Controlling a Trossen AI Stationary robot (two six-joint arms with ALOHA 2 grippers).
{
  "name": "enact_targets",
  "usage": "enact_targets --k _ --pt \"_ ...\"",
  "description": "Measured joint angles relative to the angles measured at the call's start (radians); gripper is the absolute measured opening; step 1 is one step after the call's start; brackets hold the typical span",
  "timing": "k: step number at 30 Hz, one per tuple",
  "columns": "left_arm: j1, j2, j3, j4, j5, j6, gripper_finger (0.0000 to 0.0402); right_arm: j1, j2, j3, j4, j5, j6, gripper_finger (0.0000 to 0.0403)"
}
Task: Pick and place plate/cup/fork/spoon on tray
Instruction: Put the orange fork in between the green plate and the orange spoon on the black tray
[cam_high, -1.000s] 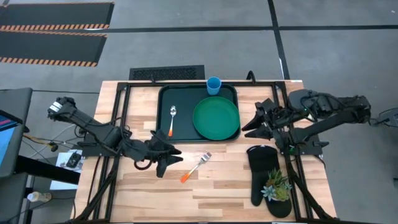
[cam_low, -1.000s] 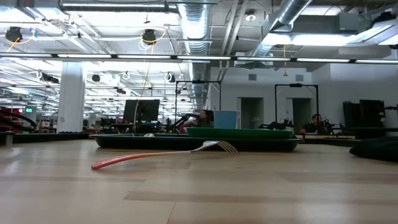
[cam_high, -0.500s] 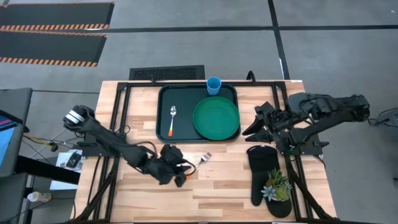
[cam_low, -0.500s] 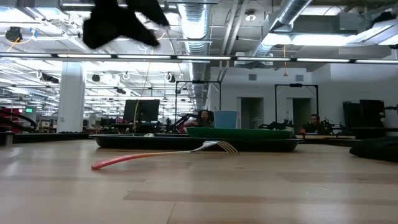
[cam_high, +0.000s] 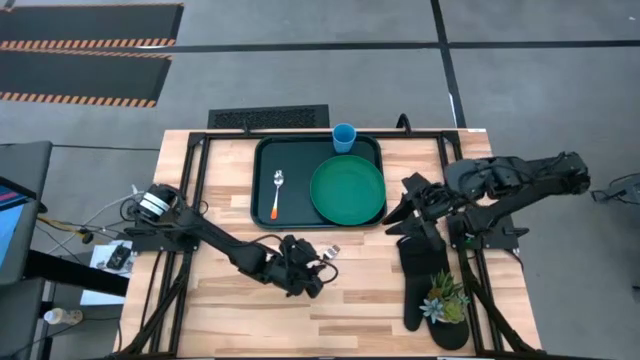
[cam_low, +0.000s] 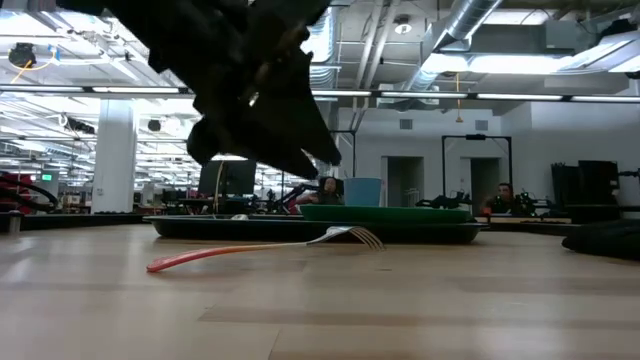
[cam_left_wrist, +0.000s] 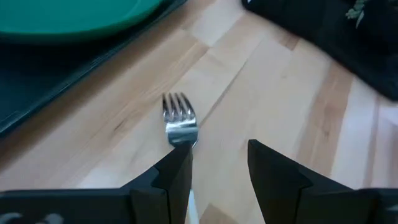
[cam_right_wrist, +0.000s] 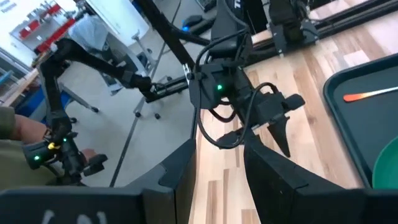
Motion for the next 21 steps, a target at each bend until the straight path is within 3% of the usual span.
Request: enact_targets --k 21 --pt "0.006 0.067 0.0 0.035 -0.118 0.065 0.0139 0.059 0.025 -0.001 0.006 0.0 -0.004 0.0159"
